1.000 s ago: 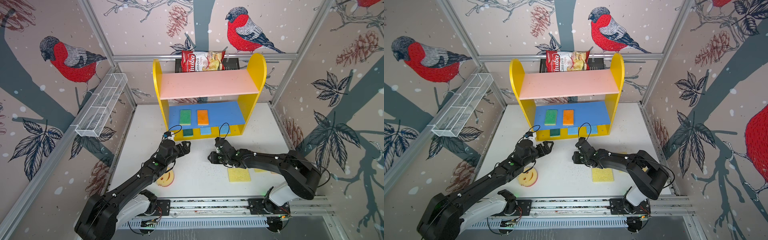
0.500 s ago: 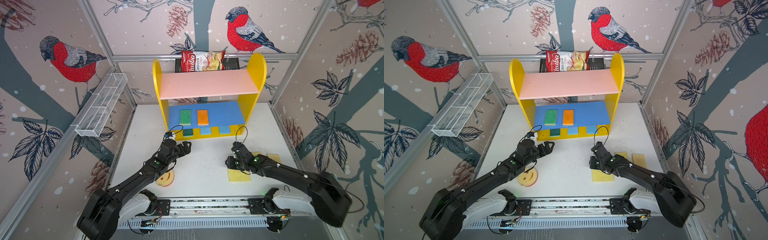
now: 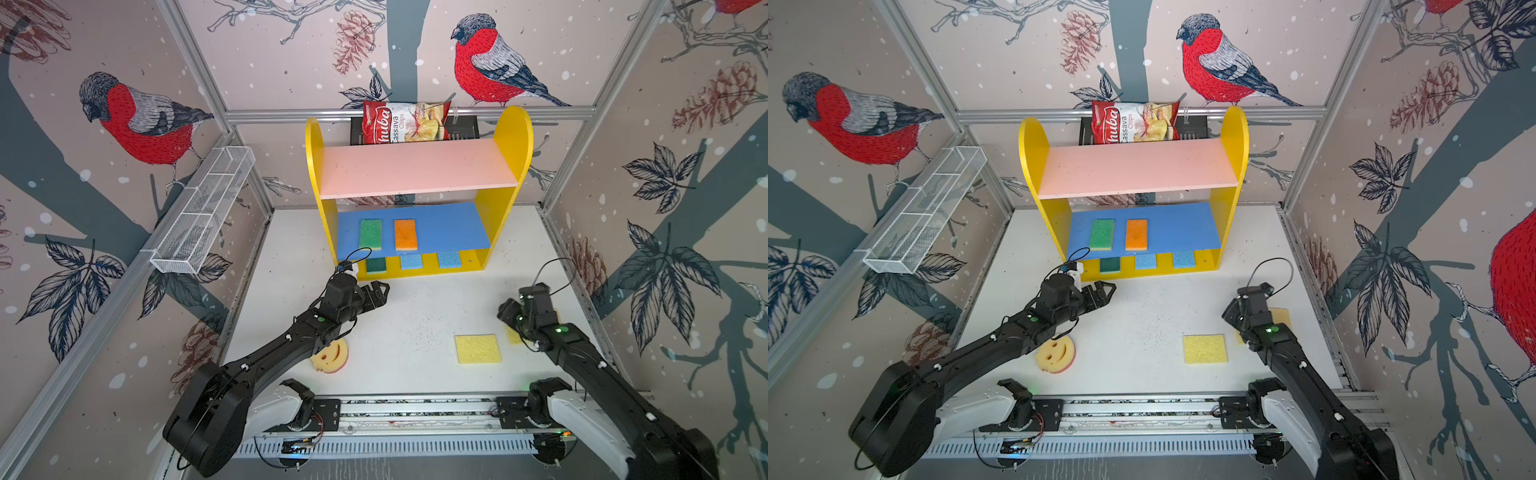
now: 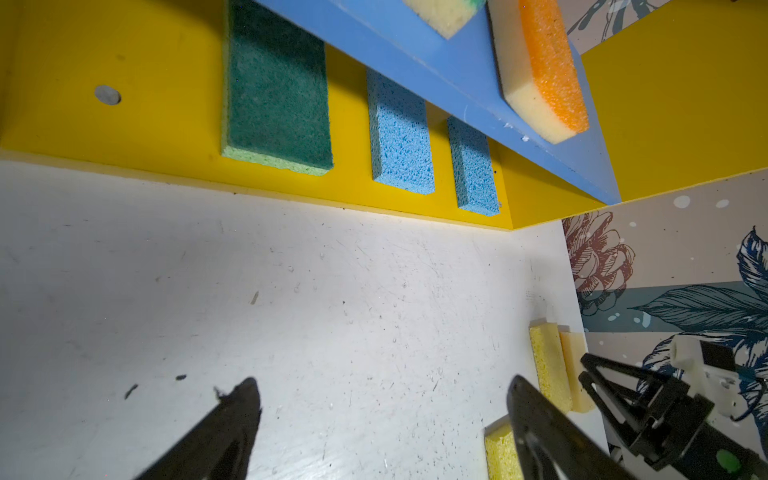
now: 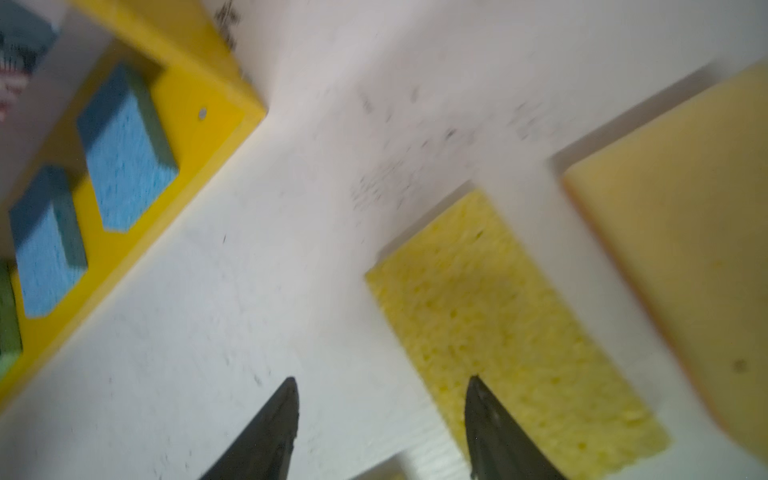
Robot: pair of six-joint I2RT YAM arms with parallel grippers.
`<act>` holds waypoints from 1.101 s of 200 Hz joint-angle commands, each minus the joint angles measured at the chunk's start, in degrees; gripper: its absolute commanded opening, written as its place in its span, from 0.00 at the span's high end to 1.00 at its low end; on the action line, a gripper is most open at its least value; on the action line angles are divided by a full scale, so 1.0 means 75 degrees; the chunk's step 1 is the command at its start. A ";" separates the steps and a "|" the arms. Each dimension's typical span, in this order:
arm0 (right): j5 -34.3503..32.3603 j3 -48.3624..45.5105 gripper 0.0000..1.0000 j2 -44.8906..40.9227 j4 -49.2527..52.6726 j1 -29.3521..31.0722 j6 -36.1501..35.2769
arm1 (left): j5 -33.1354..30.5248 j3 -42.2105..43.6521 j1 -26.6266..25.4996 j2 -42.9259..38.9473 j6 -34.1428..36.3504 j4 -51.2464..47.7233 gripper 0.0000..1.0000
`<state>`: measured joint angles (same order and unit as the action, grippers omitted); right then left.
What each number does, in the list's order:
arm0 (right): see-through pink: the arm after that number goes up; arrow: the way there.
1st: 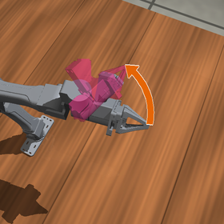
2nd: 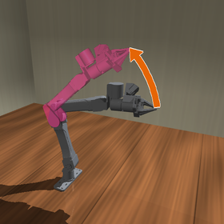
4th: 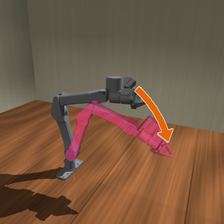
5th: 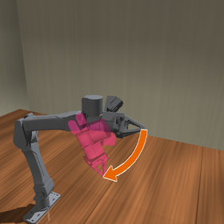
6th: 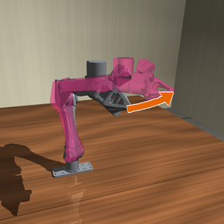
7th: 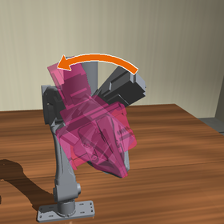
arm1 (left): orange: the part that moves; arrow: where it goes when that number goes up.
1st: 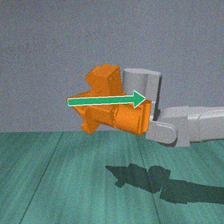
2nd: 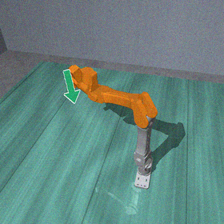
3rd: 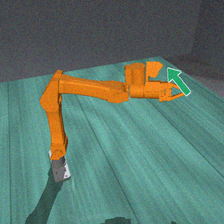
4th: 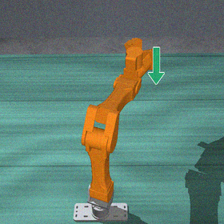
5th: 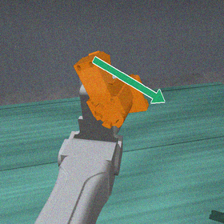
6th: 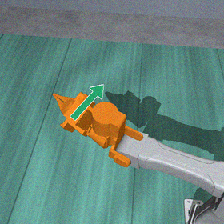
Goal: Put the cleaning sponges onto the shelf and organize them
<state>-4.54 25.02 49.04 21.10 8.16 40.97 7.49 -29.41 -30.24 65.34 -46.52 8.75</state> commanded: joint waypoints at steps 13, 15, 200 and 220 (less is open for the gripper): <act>0.1406 0.0200 0.27 0.0182 -0.0446 -0.2034 -0.1031 | -0.0056 0.0240 0.0005 -0.0291 0.0096 0.0353 0.08; 0.1482 0.0212 0.26 0.0187 -0.0429 -0.2148 -0.1056 | -0.0060 0.0262 0.0002 -0.0299 0.0097 0.0361 0.08; 0.1259 -0.0964 0.01 0.0538 -0.1583 -0.3912 -0.0499 | 0.0056 0.0192 0.0022 0.0171 0.0270 0.0816 0.07; 0.1116 -0.1160 0.01 0.0558 -0.1774 -0.2952 0.0026 | 0.0157 0.0160 0.0016 0.0230 0.0131 0.0819 0.07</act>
<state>2.90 17.65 52.99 9.47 -19.92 36.47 7.42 -27.81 -30.24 66.67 -44.07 11.97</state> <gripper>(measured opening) 0.993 0.930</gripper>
